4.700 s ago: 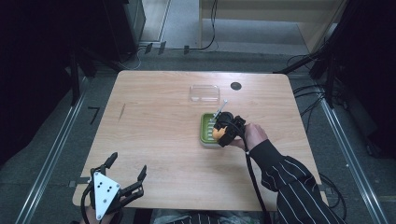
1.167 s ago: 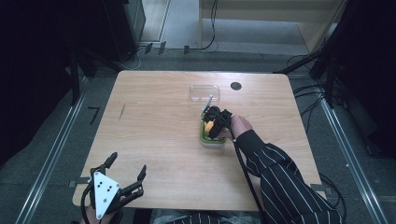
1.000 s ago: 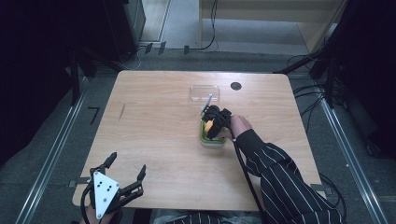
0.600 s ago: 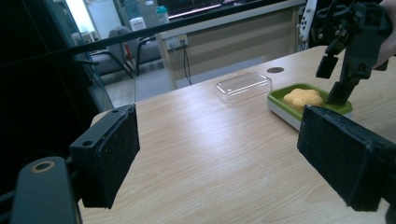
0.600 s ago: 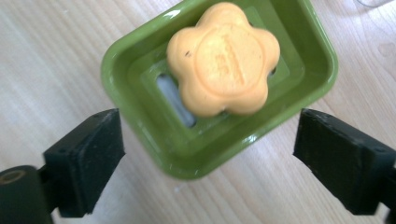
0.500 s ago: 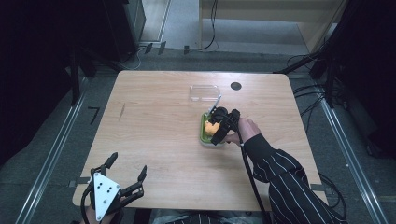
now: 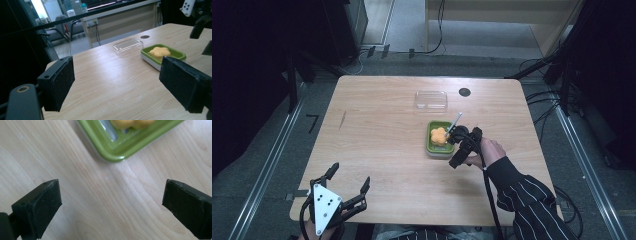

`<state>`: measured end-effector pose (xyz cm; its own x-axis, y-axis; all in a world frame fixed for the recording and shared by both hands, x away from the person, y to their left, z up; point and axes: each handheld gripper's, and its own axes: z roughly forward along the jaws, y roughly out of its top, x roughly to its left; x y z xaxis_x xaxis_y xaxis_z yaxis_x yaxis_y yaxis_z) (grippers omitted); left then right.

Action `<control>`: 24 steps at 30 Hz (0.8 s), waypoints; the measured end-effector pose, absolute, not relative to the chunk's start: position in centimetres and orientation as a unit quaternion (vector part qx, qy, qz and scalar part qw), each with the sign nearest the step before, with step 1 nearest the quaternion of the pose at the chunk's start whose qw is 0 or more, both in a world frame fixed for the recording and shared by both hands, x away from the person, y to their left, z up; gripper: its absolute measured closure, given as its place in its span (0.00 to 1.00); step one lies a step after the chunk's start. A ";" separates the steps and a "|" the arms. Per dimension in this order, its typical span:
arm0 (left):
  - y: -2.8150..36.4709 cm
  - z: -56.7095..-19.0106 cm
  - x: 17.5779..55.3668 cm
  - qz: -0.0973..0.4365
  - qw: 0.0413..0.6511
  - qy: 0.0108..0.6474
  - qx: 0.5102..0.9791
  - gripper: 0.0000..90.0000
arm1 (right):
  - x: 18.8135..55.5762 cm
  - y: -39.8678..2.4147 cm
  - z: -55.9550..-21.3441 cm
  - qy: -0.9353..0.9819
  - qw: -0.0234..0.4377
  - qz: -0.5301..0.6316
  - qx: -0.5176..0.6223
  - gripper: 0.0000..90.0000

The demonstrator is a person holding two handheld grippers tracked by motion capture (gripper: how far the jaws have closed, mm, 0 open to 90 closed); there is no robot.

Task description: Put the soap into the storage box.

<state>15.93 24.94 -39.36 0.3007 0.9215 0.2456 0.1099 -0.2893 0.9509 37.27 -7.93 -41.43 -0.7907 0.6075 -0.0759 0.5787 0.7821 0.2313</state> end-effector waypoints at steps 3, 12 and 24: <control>24.9 -39.4 15.9 0.447 0.454 0.387 0.667 0.14 | 36.6 -8.5 -41.6 0.941 0.073 0.096 0.316 0.03; 24.9 -39.4 16.0 0.447 0.453 0.387 0.667 0.14 | 34.4 -10.0 -42.5 0.942 0.070 0.082 0.318 0.03; 24.9 -39.4 16.0 0.446 0.451 0.387 0.669 0.14 | 32.1 -11.7 -44.1 0.940 0.070 0.067 0.328 0.03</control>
<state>15.98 24.87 -39.37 0.3016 0.9209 0.2471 0.1150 -0.2924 0.9494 32.07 -11.72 -44.12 -0.7753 0.6255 -0.0872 0.6068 0.7760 0.1721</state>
